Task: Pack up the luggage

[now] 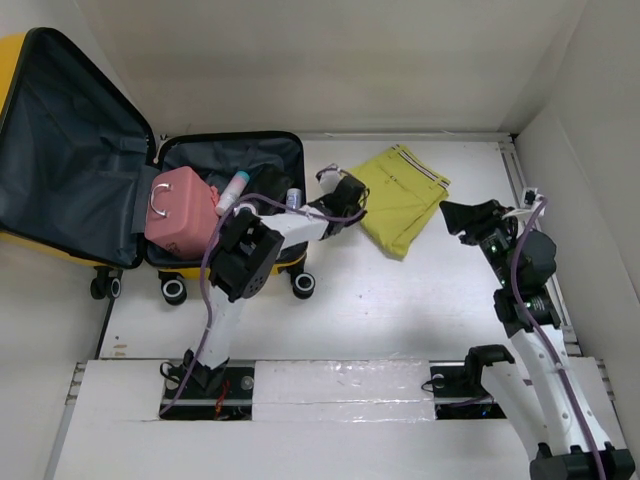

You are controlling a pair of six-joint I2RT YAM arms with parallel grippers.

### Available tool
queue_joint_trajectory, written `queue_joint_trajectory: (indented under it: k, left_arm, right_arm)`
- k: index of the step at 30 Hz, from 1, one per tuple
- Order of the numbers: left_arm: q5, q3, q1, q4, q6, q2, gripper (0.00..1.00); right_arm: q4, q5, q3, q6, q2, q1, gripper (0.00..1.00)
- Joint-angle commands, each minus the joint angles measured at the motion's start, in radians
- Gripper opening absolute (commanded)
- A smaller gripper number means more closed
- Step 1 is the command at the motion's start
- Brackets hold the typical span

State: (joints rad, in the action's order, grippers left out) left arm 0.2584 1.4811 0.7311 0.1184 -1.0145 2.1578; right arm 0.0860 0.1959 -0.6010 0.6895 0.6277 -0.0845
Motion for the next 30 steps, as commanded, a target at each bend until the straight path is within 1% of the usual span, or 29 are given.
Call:
queue_joint_trajectory:
  k: [1, 2, 3, 4, 6, 7, 8, 9, 12, 13, 14, 15, 16, 18, 19, 20, 22, 23, 26, 28, 30]
  left_arm:
    - [-0.054, 0.183, -0.025, -0.055, 0.275, -0.067, 0.00]
    - [-0.109, 0.273, -0.036, -0.075, 0.327, -0.076, 0.00]
    - [-0.110, 0.316, -0.036, -0.145, 0.364, -0.093, 0.00]
    - [-0.123, 0.349, -0.047, -0.161, 0.440, -0.107, 0.00]
    - [-0.189, 0.404, -0.079, -0.189, 0.491, -0.157, 0.00]
    - [-0.189, 0.415, -0.091, -0.218, 0.505, -0.177, 0.00]
    - [-0.205, 0.415, -0.104, -0.218, 0.542, -0.199, 0.00]
    - [-0.205, 0.415, -0.131, -0.218, 0.554, -0.244, 0.00]
    - [-0.215, 0.415, -0.186, -0.250, 0.594, -0.309, 0.00]
    - [-0.215, 0.415, -0.237, -0.270, 0.603, -0.323, 0.00]
    - [-0.226, 0.415, -0.264, -0.281, 0.603, -0.337, 0.00]
    - [-0.238, 0.391, -0.295, -0.281, 0.603, -0.355, 0.00]
    - [-0.283, 0.337, -0.365, -0.281, 0.603, -0.402, 0.00]
    - [-0.309, 0.277, -0.438, -0.255, 0.603, -0.450, 0.00]
    - [-0.324, 0.243, -0.475, -0.241, 0.603, -0.501, 0.00]
    - [-0.352, 0.187, -0.552, -0.232, 0.594, -0.522, 0.00]
    - [-0.378, 0.150, -0.628, -0.232, 0.594, -0.553, 0.00]
    - [-0.405, 0.116, -0.701, -0.232, 0.594, -0.575, 0.00]
    - [-0.424, 0.072, -0.807, -0.232, 0.609, -0.585, 0.00]
    - [-0.398, 0.056, -0.843, -0.256, 0.625, -0.585, 0.00]
    - [-0.421, 0.007, -0.868, -0.257, 0.625, -0.595, 0.00]
  right_arm:
    - [-0.012, 0.027, -0.033, -0.033, 0.001, -0.020, 0.57]
    - [-0.012, 0.027, -0.033, -0.033, 0.001, -0.020, 0.57]
    - [-0.012, 0.005, -0.033, -0.033, 0.001, -0.029, 0.57]
    - [-0.012, -0.006, -0.033, -0.033, 0.001, -0.029, 0.57]
    - [-0.012, -0.015, -0.033, -0.044, -0.008, -0.041, 0.57]
    - [-0.012, -0.015, -0.033, -0.044, -0.008, -0.052, 0.57]
    - [-0.012, -0.015, -0.033, -0.044, -0.008, -0.052, 0.57]
    - [-0.012, -0.015, -0.033, -0.044, -0.008, -0.052, 0.57]
    - [-0.012, -0.035, -0.033, -0.044, -0.008, -0.072, 0.57]
    - [-0.012, -0.035, -0.033, -0.044, -0.017, -0.072, 0.57]
    - [-0.012, -0.035, -0.033, -0.044, -0.017, -0.072, 0.57]
    - [-0.012, -0.035, -0.033, -0.053, -0.017, -0.072, 0.57]
    - [-0.012, -0.035, -0.022, -0.053, -0.017, -0.083, 0.57]
    - [-0.012, -0.053, -0.010, -0.053, -0.017, -0.083, 0.57]
    - [-0.012, -0.053, -0.010, -0.053, -0.017, -0.083, 0.57]
    - [-0.012, -0.053, 0.001, -0.053, -0.017, -0.092, 0.57]
    - [-0.012, -0.053, 0.010, -0.053, -0.008, -0.092, 0.57]
    - [-0.012, -0.053, 0.010, -0.053, 0.001, -0.092, 0.57]
    - [-0.003, -0.044, 0.010, -0.062, 0.010, -0.092, 0.57]
    - [-0.003, -0.044, 0.010, -0.062, 0.020, -0.101, 0.57]
    - [-0.003, -0.044, 0.010, -0.062, 0.020, -0.101, 0.57]
